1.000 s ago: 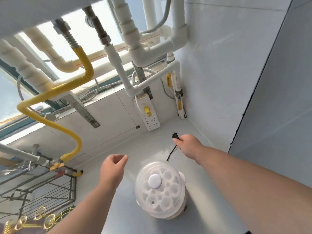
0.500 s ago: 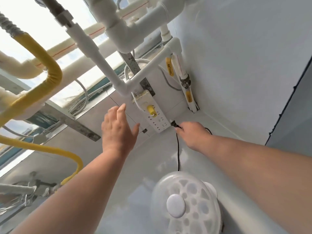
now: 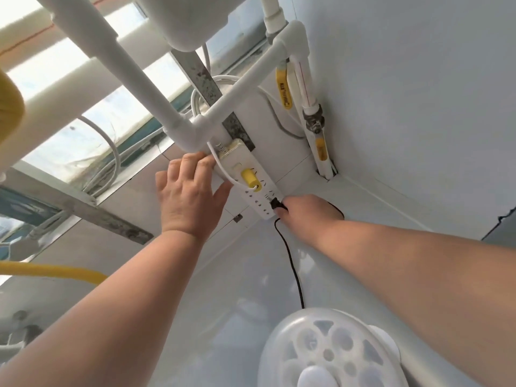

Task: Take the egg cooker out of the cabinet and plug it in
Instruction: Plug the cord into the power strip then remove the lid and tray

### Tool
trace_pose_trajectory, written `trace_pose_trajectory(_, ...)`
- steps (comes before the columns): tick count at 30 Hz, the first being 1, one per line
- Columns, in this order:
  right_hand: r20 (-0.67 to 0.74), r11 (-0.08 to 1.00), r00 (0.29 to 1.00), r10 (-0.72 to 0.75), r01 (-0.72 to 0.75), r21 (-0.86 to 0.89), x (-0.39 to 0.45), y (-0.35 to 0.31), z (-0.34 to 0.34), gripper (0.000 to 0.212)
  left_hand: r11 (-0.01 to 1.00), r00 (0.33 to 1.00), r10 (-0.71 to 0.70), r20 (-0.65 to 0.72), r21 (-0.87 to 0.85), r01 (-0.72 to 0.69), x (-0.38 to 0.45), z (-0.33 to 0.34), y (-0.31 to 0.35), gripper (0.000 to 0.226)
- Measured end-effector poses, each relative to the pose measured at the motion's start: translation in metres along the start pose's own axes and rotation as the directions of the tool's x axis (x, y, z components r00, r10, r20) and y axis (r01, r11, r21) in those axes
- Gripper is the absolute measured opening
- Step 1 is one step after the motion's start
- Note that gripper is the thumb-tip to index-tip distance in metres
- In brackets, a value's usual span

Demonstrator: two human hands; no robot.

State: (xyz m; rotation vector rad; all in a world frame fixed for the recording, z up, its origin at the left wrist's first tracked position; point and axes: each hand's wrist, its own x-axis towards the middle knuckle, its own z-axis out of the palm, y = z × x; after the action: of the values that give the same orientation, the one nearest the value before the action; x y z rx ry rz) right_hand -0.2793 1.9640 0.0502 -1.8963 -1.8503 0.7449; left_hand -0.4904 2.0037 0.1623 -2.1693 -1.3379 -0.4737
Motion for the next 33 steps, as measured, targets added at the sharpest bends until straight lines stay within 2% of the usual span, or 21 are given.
trace_pose_trajectory(9, -0.13, 0.978, 0.988, -0.078, 0.05, -0.202, 0.013, -0.003, 0.007, 0.038, 0.996, 0.988, -0.066, -0.142, -0.068, 0.057, 0.0, 0.017, 0.001, 0.039)
trace_pose_trajectory(18, -0.271, 0.968, 0.947, -0.17, 0.11, -0.225, 0.012, 0.003, 0.013, 0.038, 0.992, 0.982, -0.107, -0.153, -0.076, 0.096, 0.002, 0.015, 0.009, 0.037)
trace_pose_trajectory(33, -0.277, 0.971, 0.949, -0.15, 0.089, -0.221, 0.007, 0.0, 0.017, 0.039, 0.992, 0.983, -0.104, -0.151, -0.082, 0.093, 0.002, 0.017, 0.008, 0.037)
